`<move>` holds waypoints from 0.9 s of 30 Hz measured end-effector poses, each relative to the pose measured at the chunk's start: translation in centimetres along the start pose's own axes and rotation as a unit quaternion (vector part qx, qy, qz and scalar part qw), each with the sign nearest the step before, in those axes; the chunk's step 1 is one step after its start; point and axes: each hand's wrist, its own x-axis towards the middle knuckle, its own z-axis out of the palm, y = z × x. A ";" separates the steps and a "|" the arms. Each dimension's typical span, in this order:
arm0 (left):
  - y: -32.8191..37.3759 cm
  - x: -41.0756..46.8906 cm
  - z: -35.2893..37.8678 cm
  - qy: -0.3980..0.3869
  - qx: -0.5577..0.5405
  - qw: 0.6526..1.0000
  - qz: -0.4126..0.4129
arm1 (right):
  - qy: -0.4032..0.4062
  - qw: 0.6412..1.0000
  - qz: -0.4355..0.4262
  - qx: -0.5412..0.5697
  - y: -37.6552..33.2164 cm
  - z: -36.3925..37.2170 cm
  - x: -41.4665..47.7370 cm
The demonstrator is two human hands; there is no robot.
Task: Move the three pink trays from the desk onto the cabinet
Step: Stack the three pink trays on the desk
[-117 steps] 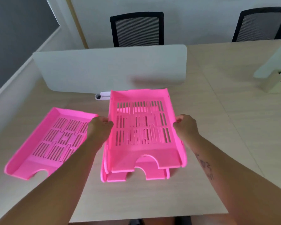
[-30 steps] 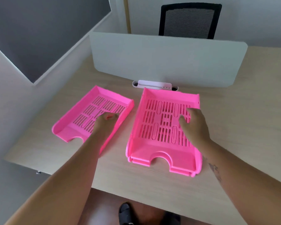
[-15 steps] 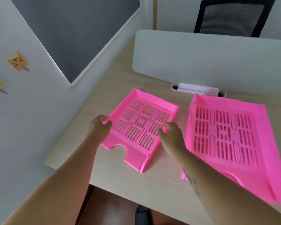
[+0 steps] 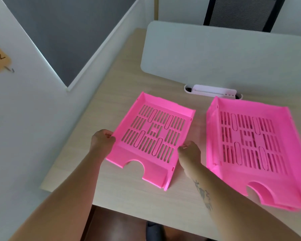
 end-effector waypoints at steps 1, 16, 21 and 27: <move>0.1 -0.1 -0.3 -0.001 -0.018 1.000 -0.006 | -0.001 1.000 0.003 0.004 -0.4 -0.1 0.0; 12.9 -5.5 -5.1 0.006 -0.148 0.985 0.084 | 0.034 0.976 -0.165 0.139 -9.3 -12.2 -0.4; 18.2 -11.4 0.8 0.005 -0.125 0.987 0.102 | 0.067 0.974 -0.165 0.137 -6.2 -21.7 0.3; 22.9 -19.1 9.3 -0.046 -0.132 0.985 0.101 | 0.111 0.978 -0.135 0.114 -1.0 -31.7 2.7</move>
